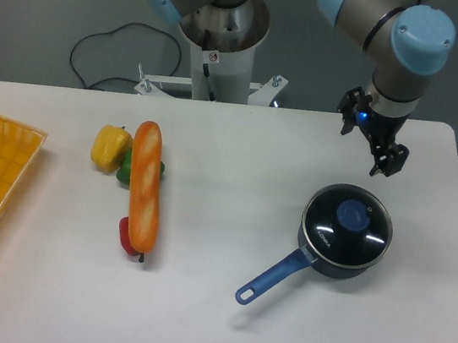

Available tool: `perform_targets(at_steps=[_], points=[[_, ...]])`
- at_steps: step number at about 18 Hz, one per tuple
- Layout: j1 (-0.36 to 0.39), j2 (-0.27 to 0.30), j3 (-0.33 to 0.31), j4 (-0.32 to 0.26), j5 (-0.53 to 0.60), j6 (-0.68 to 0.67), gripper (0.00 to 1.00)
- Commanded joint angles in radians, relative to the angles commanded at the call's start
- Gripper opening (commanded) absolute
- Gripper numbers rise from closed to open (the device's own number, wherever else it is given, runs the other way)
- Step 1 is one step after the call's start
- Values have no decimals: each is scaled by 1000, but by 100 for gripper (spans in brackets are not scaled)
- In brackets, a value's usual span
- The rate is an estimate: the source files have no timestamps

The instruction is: Open the lid

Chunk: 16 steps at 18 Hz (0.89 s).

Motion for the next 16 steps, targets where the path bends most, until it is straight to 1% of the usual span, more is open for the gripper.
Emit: perform_targets(at_steps=[2,6,10,12,14,16], points=[[0,-2,2,-2,-3,-2,100],[-17,-3,-6,50,8,1,100],[-26,-11,0,61,18,-5,100],[-38,-23,8,80,15,-6,100],[-44,-38,9,113,9,-17,100],[-58,-57,9,173,-2,-14,100]])
